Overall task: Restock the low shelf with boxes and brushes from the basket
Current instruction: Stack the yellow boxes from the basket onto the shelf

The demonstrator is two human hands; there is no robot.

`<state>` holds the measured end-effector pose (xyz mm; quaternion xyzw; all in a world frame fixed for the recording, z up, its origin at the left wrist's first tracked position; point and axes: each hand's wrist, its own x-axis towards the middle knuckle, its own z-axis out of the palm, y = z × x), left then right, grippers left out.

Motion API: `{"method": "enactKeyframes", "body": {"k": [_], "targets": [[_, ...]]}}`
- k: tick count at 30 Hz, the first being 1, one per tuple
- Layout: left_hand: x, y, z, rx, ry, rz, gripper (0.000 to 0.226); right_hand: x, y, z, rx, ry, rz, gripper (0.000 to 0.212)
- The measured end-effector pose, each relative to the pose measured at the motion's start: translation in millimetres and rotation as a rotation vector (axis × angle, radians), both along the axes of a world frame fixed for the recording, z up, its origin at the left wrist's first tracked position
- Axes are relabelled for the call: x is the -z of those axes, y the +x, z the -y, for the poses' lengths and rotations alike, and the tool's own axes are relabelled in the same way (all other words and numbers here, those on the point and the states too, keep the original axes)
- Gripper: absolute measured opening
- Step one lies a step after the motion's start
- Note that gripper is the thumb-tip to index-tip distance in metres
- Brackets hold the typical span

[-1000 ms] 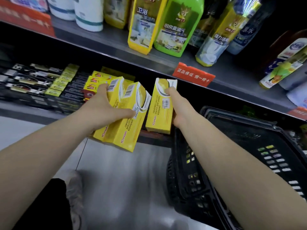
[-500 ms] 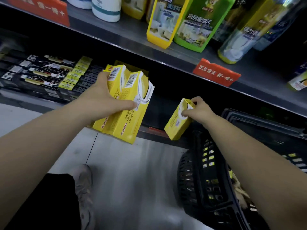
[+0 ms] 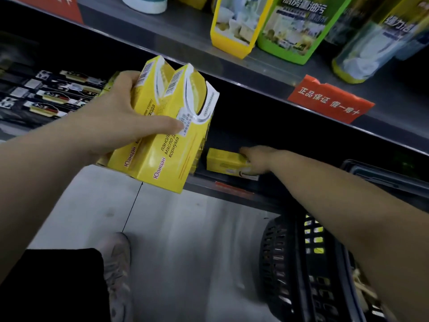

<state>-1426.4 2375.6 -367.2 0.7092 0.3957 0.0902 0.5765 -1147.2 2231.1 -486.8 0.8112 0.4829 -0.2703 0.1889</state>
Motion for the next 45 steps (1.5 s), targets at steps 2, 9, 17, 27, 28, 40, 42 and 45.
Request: {"method": "enactKeyframes", "body": {"k": [2, 9, 17, 27, 28, 40, 42, 45], "targets": [[0.4, 1.4, -4.0, -0.004, 0.002, 0.007, 0.112, 10.1, -3.4, -2.3, -0.105, -0.067, 0.007, 0.05], [-0.5, 11.4, 1.5, 0.033, 0.004, -0.028, 0.111, 24.2, -9.1, -9.5, -0.138, -0.124, -0.012, 0.071], [-0.9, 17.2, 8.7, 0.072, 0.01, -0.049, 0.112, 29.8, -5.5, -5.7, -0.071, -0.104, -0.042, 0.076], [2.1, 21.6, 15.3, 0.121, -0.103, -0.063, 0.111, -87.1, -36.7, 2.7, 0.648, 0.505, -1.043, 0.054], [3.1, 23.3, 17.4, 0.132, -0.114, -0.079, 0.113, -98.9, -48.0, 10.7, 0.694, 0.563, -1.242, 0.059], [9.6, 30.9, 30.6, 0.135, -0.15, -0.117, 0.052, -122.2, -50.0, 54.1, 0.928, 0.711, -0.875, 0.034], [12.6, 27.1, 25.7, 0.127, -0.079, -0.085, 0.046, -114.9, -35.2, 65.3, 0.991, 0.685, -0.767, 0.017], [8.7, 27.9, 20.8, 0.088, -0.051, -0.102, 0.04, -103.2, -18.9, 68.7, 1.008, 0.72, -0.612, 0.024]]}}
